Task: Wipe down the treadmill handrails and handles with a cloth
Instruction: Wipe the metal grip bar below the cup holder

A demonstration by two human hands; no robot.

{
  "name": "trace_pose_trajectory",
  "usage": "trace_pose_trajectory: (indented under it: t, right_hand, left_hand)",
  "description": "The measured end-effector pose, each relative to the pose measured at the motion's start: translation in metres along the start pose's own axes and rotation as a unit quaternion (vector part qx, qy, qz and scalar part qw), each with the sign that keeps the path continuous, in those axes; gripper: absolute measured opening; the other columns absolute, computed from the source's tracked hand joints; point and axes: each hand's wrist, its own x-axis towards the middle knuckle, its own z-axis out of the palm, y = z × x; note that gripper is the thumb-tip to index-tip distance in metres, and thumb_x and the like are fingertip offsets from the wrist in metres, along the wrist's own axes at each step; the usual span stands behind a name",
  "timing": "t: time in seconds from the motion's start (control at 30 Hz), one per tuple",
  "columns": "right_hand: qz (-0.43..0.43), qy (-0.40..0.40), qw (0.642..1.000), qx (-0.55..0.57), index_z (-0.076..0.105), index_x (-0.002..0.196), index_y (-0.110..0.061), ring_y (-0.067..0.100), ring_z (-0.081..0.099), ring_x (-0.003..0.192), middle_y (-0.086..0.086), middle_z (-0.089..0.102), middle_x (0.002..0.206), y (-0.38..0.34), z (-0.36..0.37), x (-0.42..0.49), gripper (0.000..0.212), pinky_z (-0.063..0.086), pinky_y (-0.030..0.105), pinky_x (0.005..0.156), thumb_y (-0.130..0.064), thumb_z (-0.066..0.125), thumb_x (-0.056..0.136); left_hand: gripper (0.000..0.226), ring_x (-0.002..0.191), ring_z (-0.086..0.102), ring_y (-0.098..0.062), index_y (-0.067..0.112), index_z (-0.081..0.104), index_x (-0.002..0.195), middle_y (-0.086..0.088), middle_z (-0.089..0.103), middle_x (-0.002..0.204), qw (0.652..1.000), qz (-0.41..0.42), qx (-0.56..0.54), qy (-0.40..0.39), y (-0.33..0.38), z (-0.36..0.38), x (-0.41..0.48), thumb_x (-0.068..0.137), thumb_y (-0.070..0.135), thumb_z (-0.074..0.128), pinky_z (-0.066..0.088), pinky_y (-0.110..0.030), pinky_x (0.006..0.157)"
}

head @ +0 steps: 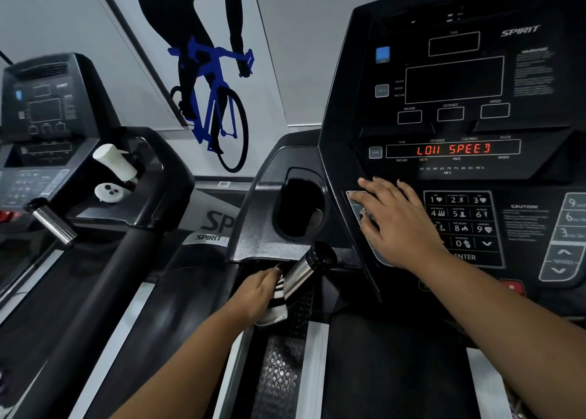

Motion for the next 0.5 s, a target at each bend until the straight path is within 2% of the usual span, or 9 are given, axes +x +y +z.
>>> trace_pose_trajectory:
  t: [0.03,0.07,0.1,0.13,0.23,0.3,0.37,0.4,0.5]
  right_hand:
    - [0.0,0.0,1.0,-0.001,0.048,0.136,-0.03,0.015,0.032,0.142,-0.007,0.041,0.149,0.0,0.0,0.0,0.042,0.018,0.044,0.119,-0.031,0.043,0.094]
    - [0.001,-0.001,1.0,-0.003,0.048,0.136,-0.03,0.015,0.031,0.142,-0.007,0.04,0.149,0.0,0.0,0.0,0.042,0.018,0.044,0.119,-0.032,0.041,0.094]
    - [0.001,-0.002,1.0,-0.004,0.047,0.136,-0.031,0.015,0.031,0.142,-0.007,0.04,0.149,0.0,0.0,0.0,0.043,0.017,0.043,0.119,-0.032,0.04,0.095]
    - [0.0,-0.003,1.0,-0.005,0.047,0.137,-0.031,0.015,0.03,0.142,-0.007,0.04,0.149,0.0,0.0,-0.001,0.043,0.017,0.043,0.119,-0.033,0.039,0.095]
    - [-0.001,-0.002,1.0,-0.007,0.046,0.138,-0.03,0.015,0.03,0.143,-0.007,0.039,0.15,0.0,0.001,-0.001,0.044,0.017,0.043,0.12,-0.033,0.038,0.095]
    - [-0.001,0.0,1.0,-0.008,0.047,0.138,-0.029,0.016,0.03,0.143,-0.006,0.039,0.15,0.0,0.001,-0.001,0.044,0.017,0.043,0.12,-0.033,0.037,0.095]
    - [-0.002,0.001,1.0,-0.007,0.048,0.138,-0.029,0.016,0.031,0.143,-0.005,0.04,0.15,0.0,0.001,-0.001,0.045,0.017,0.044,0.12,-0.033,0.037,0.095]
    - [-0.001,0.001,1.0,-0.007,0.048,0.137,-0.029,0.016,0.031,0.142,-0.005,0.04,0.15,0.0,0.001,-0.002,0.045,0.017,0.044,0.12,-0.033,0.037,0.094]
    - [-0.002,-0.002,1.0,-0.005,0.048,0.137,-0.029,0.016,0.031,0.142,-0.006,0.04,0.15,0.0,0.002,-0.001,0.044,0.017,0.044,0.12,-0.033,0.037,0.094]
  left_hand:
    - [0.039,0.123,0.046,-0.016,0.02,0.068,0.101,0.011,0.051,0.121,0.997,0.023,0.072,0.017,-0.003,-0.005,0.001,0.104,0.038,0.034,0.034,-0.027,0.101]
    - [0.045,0.118,0.045,-0.019,0.025,0.064,0.081,0.007,0.051,0.114,0.987,0.051,0.149,0.031,-0.003,-0.008,0.001,0.102,0.046,0.031,0.036,-0.031,0.098]
    - [0.051,0.109,0.045,-0.02,0.026,0.058,0.069,0.003,0.051,0.106,0.974,0.073,0.211,0.045,-0.003,-0.01,-0.002,0.097,0.055,0.026,0.039,-0.034,0.093]
    - [0.056,0.102,0.046,-0.019,0.023,0.057,0.067,0.001,0.051,0.1,0.965,0.08,0.243,0.052,-0.003,-0.013,-0.004,0.096,0.058,0.023,0.041,-0.035,0.088]
    - [0.045,0.081,0.051,-0.007,0.022,0.055,0.07,0.005,0.049,0.087,0.97,0.082,0.224,0.043,-0.002,-0.015,-0.017,0.104,0.042,0.032,0.041,-0.029,0.074]
    - [0.037,0.075,0.052,0.001,0.025,0.053,0.074,0.012,0.048,0.082,0.984,0.078,0.16,0.033,0.002,-0.017,-0.028,0.105,0.035,0.035,0.04,-0.024,0.075]
    - [0.031,0.078,0.055,0.006,0.024,0.057,0.084,0.016,0.054,0.085,0.992,0.061,0.11,0.017,0.002,-0.021,-0.032,0.105,0.032,0.036,0.042,-0.02,0.079]
    - [0.032,0.083,0.057,0.005,0.022,0.06,0.089,0.014,0.059,0.09,0.992,0.053,0.113,0.006,-0.001,-0.023,-0.03,0.105,0.033,0.035,0.045,-0.02,0.083]
    - [0.048,0.092,0.061,-0.013,0.009,0.064,0.099,-0.003,0.064,0.098,0.983,0.052,0.174,-0.031,-0.003,-0.028,-0.016,0.103,0.042,0.03,0.048,-0.039,0.091]
